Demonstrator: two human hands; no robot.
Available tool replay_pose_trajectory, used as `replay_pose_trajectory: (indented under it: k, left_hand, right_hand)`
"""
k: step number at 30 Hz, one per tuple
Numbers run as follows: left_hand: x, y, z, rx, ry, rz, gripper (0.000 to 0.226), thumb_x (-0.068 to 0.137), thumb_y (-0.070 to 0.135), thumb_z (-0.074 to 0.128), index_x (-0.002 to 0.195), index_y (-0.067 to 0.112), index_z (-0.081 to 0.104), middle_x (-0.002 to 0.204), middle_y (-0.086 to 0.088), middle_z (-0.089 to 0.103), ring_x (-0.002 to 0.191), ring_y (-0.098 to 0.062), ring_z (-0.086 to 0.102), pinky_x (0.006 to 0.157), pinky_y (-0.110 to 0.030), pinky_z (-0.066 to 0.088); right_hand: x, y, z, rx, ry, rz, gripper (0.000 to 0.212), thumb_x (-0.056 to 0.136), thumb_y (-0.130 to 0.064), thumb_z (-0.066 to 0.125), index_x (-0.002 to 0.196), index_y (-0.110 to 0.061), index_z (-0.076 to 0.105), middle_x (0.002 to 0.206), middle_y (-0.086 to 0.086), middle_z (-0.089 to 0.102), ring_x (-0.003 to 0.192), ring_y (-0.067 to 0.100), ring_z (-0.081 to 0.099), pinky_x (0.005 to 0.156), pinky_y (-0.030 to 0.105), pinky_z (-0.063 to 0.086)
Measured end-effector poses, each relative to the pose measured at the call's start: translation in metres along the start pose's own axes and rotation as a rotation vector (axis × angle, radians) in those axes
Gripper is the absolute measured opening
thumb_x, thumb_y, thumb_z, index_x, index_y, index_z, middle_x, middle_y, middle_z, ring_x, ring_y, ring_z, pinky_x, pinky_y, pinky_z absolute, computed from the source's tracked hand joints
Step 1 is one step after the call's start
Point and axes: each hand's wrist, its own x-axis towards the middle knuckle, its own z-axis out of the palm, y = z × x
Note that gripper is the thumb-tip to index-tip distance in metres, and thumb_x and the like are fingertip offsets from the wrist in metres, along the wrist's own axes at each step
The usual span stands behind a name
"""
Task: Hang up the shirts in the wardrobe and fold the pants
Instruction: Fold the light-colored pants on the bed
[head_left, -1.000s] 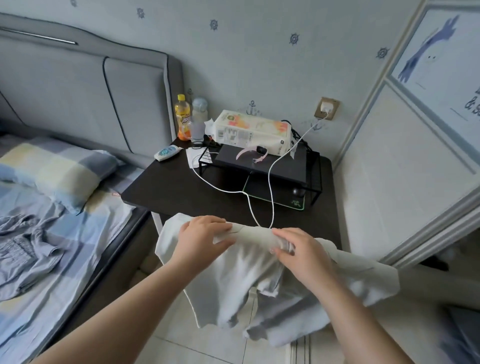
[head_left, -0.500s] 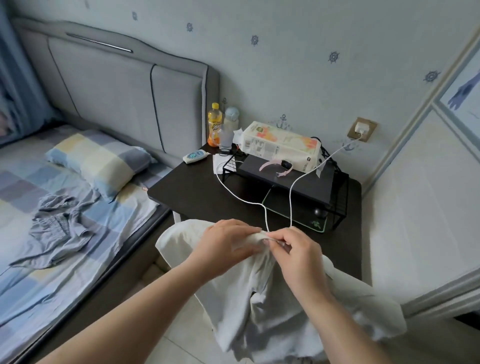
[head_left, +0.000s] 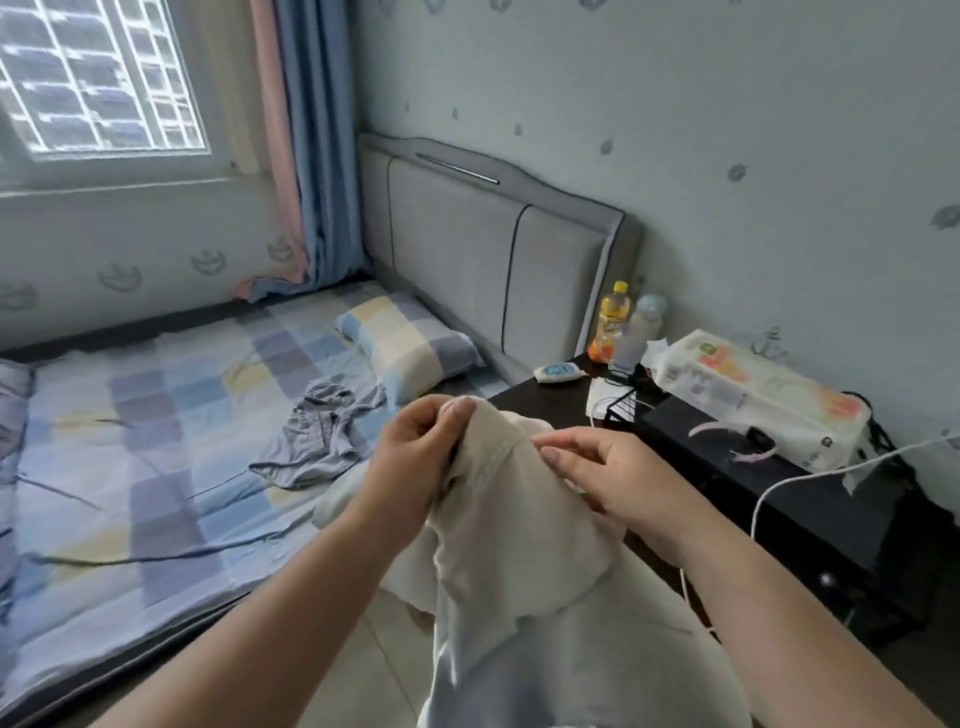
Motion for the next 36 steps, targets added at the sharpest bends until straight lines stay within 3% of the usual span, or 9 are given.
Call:
replay_pose_trajectory:
  k: [7, 14, 17, 19, 21, 25, 28, 32, 36]
  left_hand:
    - [0.008, 0.023, -0.059, -0.269, 0.033, 0.000, 0.024, 0.075, 0.040, 0.065, 0.074, 0.016, 0.065, 0.070, -0.004, 0.061, 0.064, -0.014, 0.061, 0.061, -0.027, 0.056]
    - [0.035, 0.044, -0.147, -0.359, 0.106, 0.062, 0.039, 0.082, 0.046, 0.055, 0.093, 0.009, 0.058, 0.087, -0.014, 0.059, 0.081, -0.027, 0.059, 0.075, -0.038, 0.056]
    - [0.045, 0.055, -0.181, -0.351, 0.131, 0.078, 0.038, 0.084, 0.046, 0.052, 0.090, 0.009, 0.057, 0.079, -0.009, 0.058, 0.077, -0.024, 0.057, 0.073, -0.037, 0.055]
    - [0.050, 0.061, -0.207, -0.335, 0.165, 0.025, 0.047, 0.082, 0.051, 0.053, 0.103, 0.009, 0.052, 0.082, -0.009, 0.054, 0.079, -0.024, 0.054, 0.075, -0.038, 0.053]
    - [0.057, 0.067, -0.235, -0.296, 0.240, -0.026, 0.050, 0.081, 0.055, 0.055, 0.105, 0.011, 0.053, 0.082, -0.007, 0.055, 0.079, -0.022, 0.056, 0.076, -0.038, 0.052]
    - [0.086, 0.081, -0.303, -0.120, 0.302, -0.003, 0.030, 0.099, 0.042, 0.038, 0.079, 0.024, 0.051, 0.052, 0.017, 0.059, 0.052, 0.003, 0.059, 0.052, -0.010, 0.048]
    - [0.103, 0.099, -0.350, 0.020, 0.397, 0.027, 0.022, 0.102, 0.034, 0.037, 0.082, 0.030, 0.047, 0.046, 0.033, 0.055, 0.050, 0.020, 0.055, 0.046, 0.000, 0.040]
    - [0.119, 0.111, -0.417, -0.023, 0.369, -0.019, 0.020, 0.093, 0.028, 0.057, 0.080, 0.014, 0.063, 0.059, 0.004, 0.062, 0.051, -0.006, 0.058, 0.050, -0.017, 0.049]
    - [0.126, 0.128, -0.462, 0.120, 0.350, -0.032, 0.009, 0.090, 0.021, 0.065, 0.087, 0.022, 0.073, 0.077, 0.009, 0.069, 0.076, -0.008, 0.058, 0.068, -0.021, 0.045]
  right_hand:
    - [0.061, 0.003, 0.043, -0.305, -0.241, 0.029, 0.075, 0.076, -0.064, 0.061, 0.140, -0.051, 0.025, 0.133, -0.022, 0.037, 0.119, -0.013, 0.038, 0.092, 0.011, 0.031]
    - [0.125, -0.007, 0.111, -0.119, -0.235, 0.204, 0.121, 0.054, -0.082, 0.062, 0.151, -0.035, 0.007, 0.156, -0.004, 0.021, 0.140, 0.022, 0.032, 0.109, 0.040, 0.035]
    - [0.142, -0.008, 0.151, 0.223, -0.294, 0.407, 0.106, 0.067, -0.063, 0.071, 0.150, -0.035, 0.011, 0.136, 0.005, 0.050, 0.108, 0.030, 0.061, 0.089, 0.040, 0.052]
    - [0.146, -0.009, 0.189, 0.404, -0.409, 0.534, 0.078, 0.079, -0.048, 0.069, 0.143, -0.020, 0.036, 0.128, 0.013, 0.059, 0.092, 0.027, 0.065, 0.075, 0.033, 0.053]
    - [0.147, -0.014, 0.227, 0.452, -0.524, 0.572, 0.056, 0.073, -0.044, 0.070, 0.120, -0.015, 0.061, 0.114, 0.009, 0.069, 0.087, 0.021, 0.069, 0.068, 0.027, 0.055]
    - [0.160, -0.037, 0.293, 0.448, -0.637, 0.555, 0.056, 0.063, -0.049, 0.075, 0.111, -0.020, 0.069, 0.108, 0.006, 0.072, 0.097, 0.020, 0.069, 0.076, 0.030, 0.053]
    - [0.180, -0.057, 0.328, 0.653, -0.581, 0.416, 0.045, 0.069, -0.051, 0.067, 0.102, -0.021, 0.076, 0.103, 0.006, 0.073, 0.095, 0.019, 0.069, 0.075, 0.028, 0.054]
    - [0.202, -0.114, 0.370, 0.907, -0.566, 0.163, 0.036, 0.081, -0.047, 0.061, 0.100, -0.021, 0.075, 0.102, 0.004, 0.073, 0.097, 0.017, 0.068, 0.077, 0.027, 0.054]
    - [0.228, -0.163, 0.400, 1.120, -0.635, 0.065, 0.056, 0.101, -0.038, 0.022, 0.097, -0.024, 0.076, 0.095, -0.004, 0.074, 0.093, 0.009, 0.069, 0.076, 0.023, 0.054]
